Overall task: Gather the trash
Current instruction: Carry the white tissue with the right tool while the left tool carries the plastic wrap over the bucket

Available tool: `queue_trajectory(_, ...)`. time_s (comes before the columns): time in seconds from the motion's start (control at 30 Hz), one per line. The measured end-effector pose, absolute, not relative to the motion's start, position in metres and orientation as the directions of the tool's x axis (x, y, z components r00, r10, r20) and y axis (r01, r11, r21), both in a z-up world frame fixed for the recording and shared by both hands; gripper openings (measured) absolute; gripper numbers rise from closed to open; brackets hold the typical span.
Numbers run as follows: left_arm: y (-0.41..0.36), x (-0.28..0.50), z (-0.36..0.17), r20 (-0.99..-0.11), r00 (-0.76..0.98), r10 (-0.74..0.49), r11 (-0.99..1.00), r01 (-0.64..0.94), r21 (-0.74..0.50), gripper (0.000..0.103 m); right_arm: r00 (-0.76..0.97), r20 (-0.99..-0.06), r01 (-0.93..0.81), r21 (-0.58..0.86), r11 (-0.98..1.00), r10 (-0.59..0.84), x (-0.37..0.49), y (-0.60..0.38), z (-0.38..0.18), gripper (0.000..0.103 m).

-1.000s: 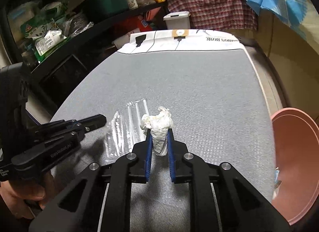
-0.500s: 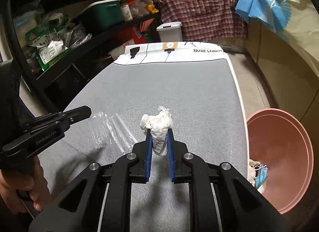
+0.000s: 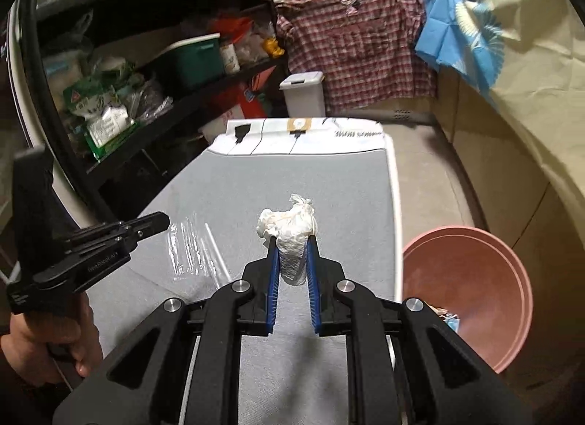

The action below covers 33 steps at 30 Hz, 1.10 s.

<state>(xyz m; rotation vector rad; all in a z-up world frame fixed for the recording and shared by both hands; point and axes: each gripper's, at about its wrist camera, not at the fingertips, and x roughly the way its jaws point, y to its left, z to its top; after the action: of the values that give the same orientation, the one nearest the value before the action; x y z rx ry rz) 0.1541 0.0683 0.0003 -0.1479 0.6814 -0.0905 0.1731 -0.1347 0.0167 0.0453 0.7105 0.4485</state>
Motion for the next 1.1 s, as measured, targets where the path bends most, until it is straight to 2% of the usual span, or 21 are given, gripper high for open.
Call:
queue_trajectory(0.43,0.043,0.15,0.014,-0.598,0.784,-0.168,0.983,0.089,-0.16,0.0,0.749,-0.572,-0.306,0.148,0.941,0.334,0.162,-0.2,0.051,0.015)
queue_trajectory(0.73,0.017,0.158,0.019,-0.593,0.781,-0.196,0.98,0.13,-0.153,0.0,0.782,-0.558,-0.258,0.116,0.959,0.278,0.162,-0.232,0.051,0.015)
queue_trajectory(1.1,-0.022,0.17,0.02,-0.592,0.77,-0.238,0.971,0.195,-0.137,0.0,0.787,-0.571,-0.18,0.15,0.972,0.234,0.167,-0.269,0.033,0.015)
